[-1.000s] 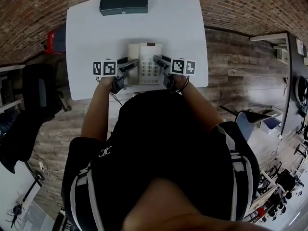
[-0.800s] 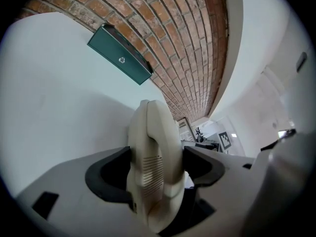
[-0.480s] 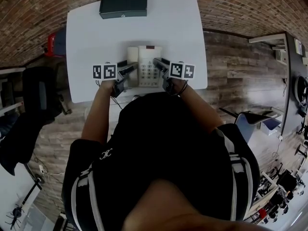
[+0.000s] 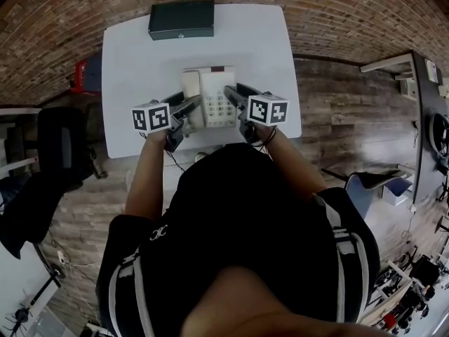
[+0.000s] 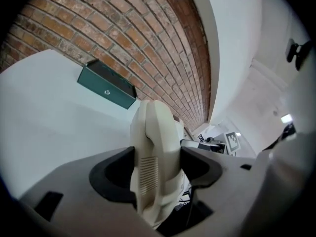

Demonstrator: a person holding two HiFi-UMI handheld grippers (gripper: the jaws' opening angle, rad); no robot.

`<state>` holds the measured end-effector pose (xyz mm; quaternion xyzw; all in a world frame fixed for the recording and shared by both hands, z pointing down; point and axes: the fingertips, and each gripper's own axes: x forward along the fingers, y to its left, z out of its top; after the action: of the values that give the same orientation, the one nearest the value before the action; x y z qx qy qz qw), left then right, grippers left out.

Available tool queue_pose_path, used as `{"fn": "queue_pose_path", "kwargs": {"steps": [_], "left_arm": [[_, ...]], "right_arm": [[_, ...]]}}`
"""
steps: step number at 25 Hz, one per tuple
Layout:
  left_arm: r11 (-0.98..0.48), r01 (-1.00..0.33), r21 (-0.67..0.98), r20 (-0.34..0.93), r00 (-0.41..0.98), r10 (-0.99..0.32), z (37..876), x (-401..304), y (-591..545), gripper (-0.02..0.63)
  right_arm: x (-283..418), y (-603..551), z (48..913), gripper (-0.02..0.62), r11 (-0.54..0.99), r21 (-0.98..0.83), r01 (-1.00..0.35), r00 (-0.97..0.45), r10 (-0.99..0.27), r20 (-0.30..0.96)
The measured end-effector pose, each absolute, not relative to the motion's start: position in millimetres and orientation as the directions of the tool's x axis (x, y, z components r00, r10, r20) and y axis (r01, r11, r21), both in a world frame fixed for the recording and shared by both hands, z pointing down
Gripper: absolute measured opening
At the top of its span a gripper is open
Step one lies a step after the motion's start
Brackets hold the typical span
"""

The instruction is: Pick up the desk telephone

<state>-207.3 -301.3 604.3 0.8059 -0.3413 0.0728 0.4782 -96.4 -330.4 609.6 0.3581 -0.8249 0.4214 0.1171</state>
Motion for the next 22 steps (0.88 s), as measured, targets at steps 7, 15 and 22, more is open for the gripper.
{"fn": "queue_pose_path", "kwargs": {"steps": [7,15,22], "left_arm": [[-0.376,-0.660,0.650,0.395,0.716,-0.575,555.3,-209.0,-305.7,0.291],[-0.476,-0.684,0.553,0.287,0.692,-0.662,478.3,-204.4,-309.5,0.290],[-0.539,-0.723,0.432,0.183,0.656,-0.732,410.8,-202.1,-312.1,0.290]], "right_arm": [[-98.3,-338.9,558.7,0.169,0.480,-0.563,-0.673,-0.733,-0.540,0.415],[-95.6,-346.5,478.4,0.169,0.592,-0.469,-0.656,-0.747,-0.598,0.290],[-93.9,-352.4,408.1,0.169,0.674,-0.374,-0.637,-0.758,-0.635,0.149]]}}
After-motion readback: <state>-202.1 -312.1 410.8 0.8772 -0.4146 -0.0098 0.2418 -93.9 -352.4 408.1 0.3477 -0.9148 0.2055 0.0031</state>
